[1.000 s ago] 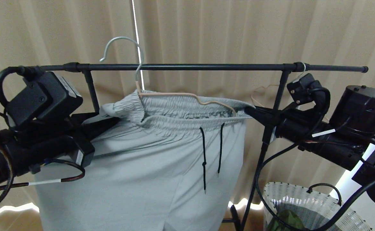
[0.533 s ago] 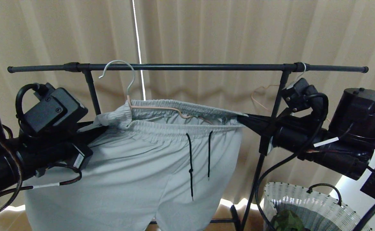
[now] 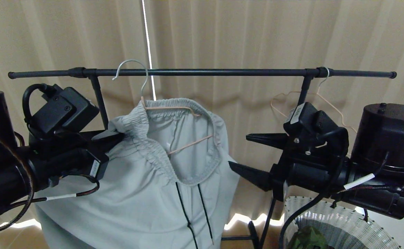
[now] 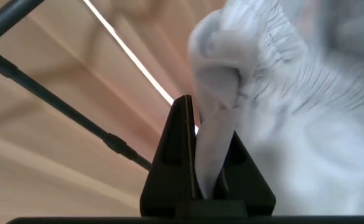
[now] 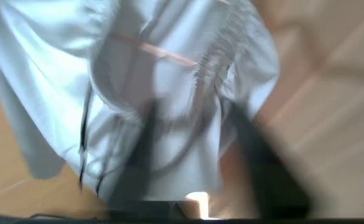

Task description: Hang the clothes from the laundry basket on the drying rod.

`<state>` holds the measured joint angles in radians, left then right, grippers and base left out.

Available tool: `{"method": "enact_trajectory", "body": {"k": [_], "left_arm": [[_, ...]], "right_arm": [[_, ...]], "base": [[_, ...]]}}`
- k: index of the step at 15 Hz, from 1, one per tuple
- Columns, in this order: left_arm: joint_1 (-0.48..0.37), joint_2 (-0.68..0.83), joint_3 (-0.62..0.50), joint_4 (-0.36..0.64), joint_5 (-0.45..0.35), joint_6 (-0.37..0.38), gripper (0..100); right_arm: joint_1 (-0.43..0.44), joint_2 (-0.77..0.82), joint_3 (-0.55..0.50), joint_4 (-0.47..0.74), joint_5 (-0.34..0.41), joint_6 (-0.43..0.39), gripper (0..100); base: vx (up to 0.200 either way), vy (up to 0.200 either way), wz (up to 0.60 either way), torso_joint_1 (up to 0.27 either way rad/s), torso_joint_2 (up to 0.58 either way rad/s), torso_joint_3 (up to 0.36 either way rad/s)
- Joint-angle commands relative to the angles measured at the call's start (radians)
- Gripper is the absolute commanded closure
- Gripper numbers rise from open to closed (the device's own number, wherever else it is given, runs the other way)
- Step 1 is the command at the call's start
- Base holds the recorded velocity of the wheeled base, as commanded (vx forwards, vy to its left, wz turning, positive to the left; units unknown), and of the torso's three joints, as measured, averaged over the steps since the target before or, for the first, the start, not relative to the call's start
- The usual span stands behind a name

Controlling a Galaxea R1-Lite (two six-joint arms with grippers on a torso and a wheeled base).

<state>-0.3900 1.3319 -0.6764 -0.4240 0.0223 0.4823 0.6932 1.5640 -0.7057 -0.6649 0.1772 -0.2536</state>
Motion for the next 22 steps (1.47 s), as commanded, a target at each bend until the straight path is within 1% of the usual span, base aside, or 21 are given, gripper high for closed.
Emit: {"method": "enact_trajectory", "body": {"k": [1,2,4,6,7,9,10,11,12,16,22], "left_arm": [[-0.003,0.003,0.003,-0.001,-0.002,0.001,100],[-0.003,0.003,0.006,-0.001,-0.004,0.001,100],[-0.032,0.006,0.032,-0.036,-0.005,0.002,100],[-0.070,0.006,0.064,-0.087,-0.005,0.024,100],[-0.082,0.006,0.072,-0.099,-0.005,0.044,100],[-0.095,0.006,0.077,-0.107,-0.007,0.064,100],[-0.102,0.006,0.077,-0.107,-0.007,0.067,100],[-0.124,0.003,0.075,-0.108,-0.007,0.068,100],[-0.142,0.000,0.075,-0.108,-0.007,0.068,100],[-0.190,-0.003,0.077,-0.108,-0.007,0.068,100],[-0.198,-0.020,0.084,-0.108,-0.010,0.090,100]], "right_arm": [[0.011,0.008,-0.021,-0.002,0.001,-0.038,0],[0.011,0.013,-0.034,-0.002,0.001,-0.056,0],[0.011,0.048,-0.083,-0.005,-0.001,-0.076,0],[0.011,0.088,-0.139,-0.005,-0.004,-0.113,0],[0.011,0.113,-0.172,-0.005,-0.022,-0.122,0],[0.011,0.165,-0.242,-0.005,-0.053,-0.127,0],[0.011,0.179,-0.262,-0.005,-0.056,-0.127,0],[0.009,0.211,-0.302,-0.004,-0.061,-0.127,0],[0.008,0.229,-0.320,-0.002,-0.070,-0.128,0],[-0.003,0.269,-0.363,-0.002,-0.094,-0.128,0],[-0.009,0.269,-0.365,-0.005,-0.093,-0.131,0]], "base": [[0.000,0.000,0.00,0.000,0.00,0.000],[0.000,0.000,0.00,0.000,0.00,0.000],[0.000,0.000,0.00,0.000,0.00,0.000],[0.000,0.000,0.00,0.000,0.00,0.000],[0.000,0.000,0.00,0.000,0.00,0.000],[0.000,0.000,0.00,0.000,0.00,0.000],[0.000,0.000,0.00,0.000,0.00,0.000],[0.000,0.000,0.00,0.000,0.00,0.000],[0.000,0.000,0.00,0.000,0.00,0.000],[0.000,0.000,0.00,0.000,0.00,0.000],[0.000,0.000,0.00,0.000,0.00,0.000]]}}
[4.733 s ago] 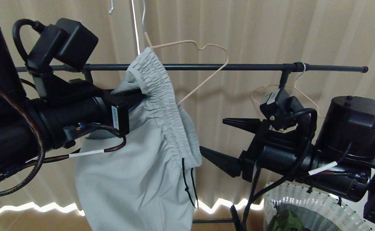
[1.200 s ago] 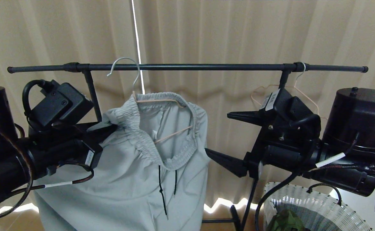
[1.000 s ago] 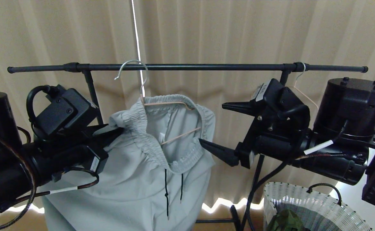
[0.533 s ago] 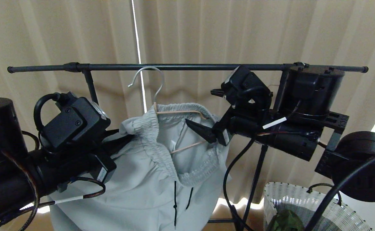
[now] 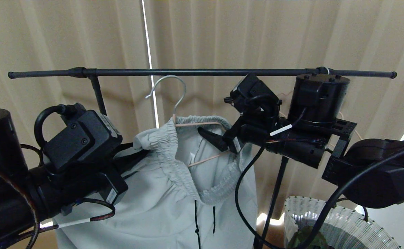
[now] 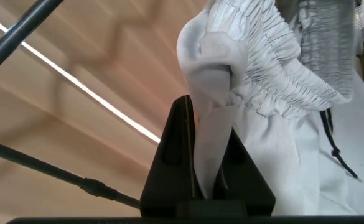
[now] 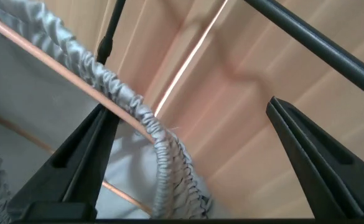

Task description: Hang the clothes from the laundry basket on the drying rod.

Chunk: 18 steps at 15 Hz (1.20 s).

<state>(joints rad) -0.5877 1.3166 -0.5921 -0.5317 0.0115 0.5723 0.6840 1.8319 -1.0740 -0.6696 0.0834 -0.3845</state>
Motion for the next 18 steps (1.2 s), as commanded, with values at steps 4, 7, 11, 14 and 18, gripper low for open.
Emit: {"method": "enact_trajectory", "body": {"k": [4,7,11,14,18], "left_arm": [[-0.014,-0.030,0.012,-0.001,-0.002,0.001,100],[-0.014,-0.037,0.014,-0.001,-0.002,0.000,100],[-0.011,-0.037,0.014,-0.001,-0.001,-0.003,100],[-0.011,-0.037,0.015,-0.001,-0.004,-0.012,100],[-0.009,-0.053,0.018,0.001,-0.025,-0.063,0]], "right_arm": [[0.000,0.000,0.005,-0.002,0.001,-0.001,100],[0.002,-0.005,0.006,-0.002,0.004,-0.001,100],[0.000,-0.010,0.008,-0.002,0.004,0.001,100],[0.002,-0.010,0.008,-0.002,0.002,0.001,100],[-0.004,-0.028,0.014,-0.002,-0.001,0.001,100]], "base": [[0.000,0.000,0.00,0.000,0.00,0.000],[0.000,0.000,0.00,0.000,0.00,0.000],[0.000,0.000,0.00,0.000,0.00,0.000],[0.000,0.000,0.00,0.000,0.00,0.000],[0.000,0.000,0.00,0.000,0.00,0.000]]}}
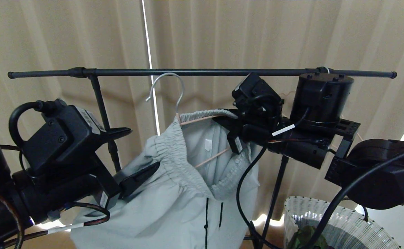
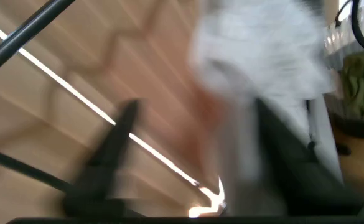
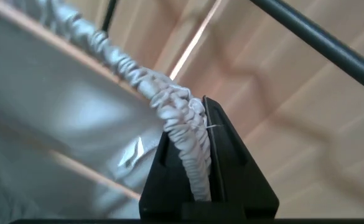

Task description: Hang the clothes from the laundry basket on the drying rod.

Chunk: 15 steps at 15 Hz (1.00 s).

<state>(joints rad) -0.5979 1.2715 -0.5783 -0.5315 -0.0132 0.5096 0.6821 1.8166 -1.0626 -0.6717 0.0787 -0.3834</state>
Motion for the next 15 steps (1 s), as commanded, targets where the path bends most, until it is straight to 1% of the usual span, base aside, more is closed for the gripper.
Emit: {"method": "enact_trajectory", "body": {"k": [1,2,3,4,5,9,11,13,14,15], "left_arm": [[0.001,-0.023,0.014,-0.001,-0.004,-0.023,0],[0.001,-0.041,0.020,-0.001,-0.017,-0.040,0],[0.001,-0.047,0.021,-0.001,-0.025,-0.042,0],[0.001,-0.100,0.040,0.001,-0.102,-0.056,0],[0.001,-0.121,0.046,0.001,-0.125,-0.063,0],[0.012,-0.130,0.069,0.001,-0.125,-0.074,0],[0.099,-0.116,0.112,0.002,-0.123,-0.071,0],[0.161,-0.090,0.150,0.001,-0.125,-0.065,0],[0.204,-0.067,0.187,-0.001,-0.125,-0.060,0],[0.221,-0.058,0.209,-0.001,-0.125,-0.060,0]], "right_arm": [[-0.013,-0.025,0.015,0.000,0.004,0.000,100],[-0.024,-0.033,0.030,0.000,0.003,0.000,100],[-0.026,-0.034,0.033,0.000,0.003,0.000,100],[-0.056,-0.059,0.059,0.000,-0.007,0.000,100],[-0.072,-0.068,0.062,0.000,-0.019,-0.002,100],[-0.115,-0.105,0.064,0.006,-0.085,-0.002,100],[-0.139,-0.131,0.064,0.003,-0.103,0.000,100],[-0.150,-0.151,0.064,0.001,-0.102,0.005,100],[-0.153,-0.166,0.064,0.000,-0.100,0.014,100],[-0.153,-0.181,0.064,0.000,-0.100,0.029,100]], "base": [[0.000,0.000,0.00,0.000,0.00,0.000],[0.000,0.000,0.00,0.000,0.00,0.000],[0.000,0.000,0.00,0.000,0.00,0.000],[0.000,0.000,0.00,0.000,0.00,0.000],[0.000,0.000,0.00,0.000,0.00,0.000],[0.000,0.000,0.00,0.000,0.00,0.000],[0.000,0.000,0.00,0.000,0.00,0.000],[0.000,0.000,0.00,0.000,0.00,0.000],[0.000,0.000,0.00,0.000,0.00,0.000],[0.000,0.000,0.00,0.000,0.00,0.000]]}}
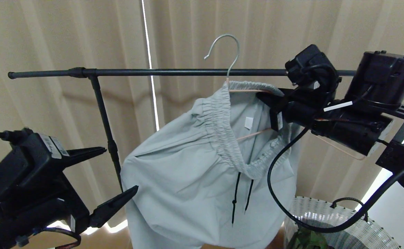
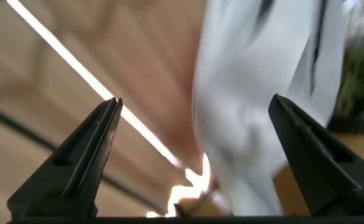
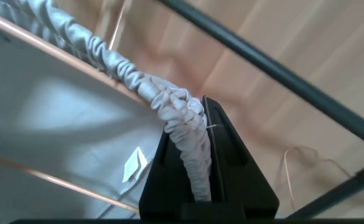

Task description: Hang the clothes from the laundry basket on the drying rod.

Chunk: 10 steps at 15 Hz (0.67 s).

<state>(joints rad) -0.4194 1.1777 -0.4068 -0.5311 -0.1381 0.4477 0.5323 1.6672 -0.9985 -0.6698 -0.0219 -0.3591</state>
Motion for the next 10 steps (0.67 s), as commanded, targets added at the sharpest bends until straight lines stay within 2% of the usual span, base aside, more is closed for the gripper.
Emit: {"method": "enact_trajectory", "body": {"k": [1,5,6,9,10], "left_arm": [[0.050,0.036,0.054,-0.001,-0.002,0.000,0],[0.050,0.039,0.074,-0.001,-0.002,-0.014,0],[0.050,0.065,0.060,-0.003,-0.002,-0.040,0],[0.051,0.114,0.040,-0.009,-0.002,-0.047,0],[0.051,0.128,0.045,-0.026,-0.002,-0.047,100]], "right_arm": [[-0.003,-0.043,0.001,-0.002,0.002,0.016,100],[0.000,-0.067,0.014,-0.004,0.008,0.020,100],[0.003,-0.081,0.021,-0.004,0.010,0.025,100],[0.012,-0.084,0.029,-0.004,0.010,0.037,100],[0.012,-0.083,0.029,-0.004,0.010,0.037,100]], "base": [[0.000,0.000,0.00,0.000,0.00,0.000],[0.000,0.000,0.00,0.000,0.00,0.000],[0.000,0.000,0.00,0.000,0.00,0.000],[0.000,0.000,0.00,0.000,0.00,0.000],[0.000,0.000,0.00,0.000,0.00,0.000]]}}
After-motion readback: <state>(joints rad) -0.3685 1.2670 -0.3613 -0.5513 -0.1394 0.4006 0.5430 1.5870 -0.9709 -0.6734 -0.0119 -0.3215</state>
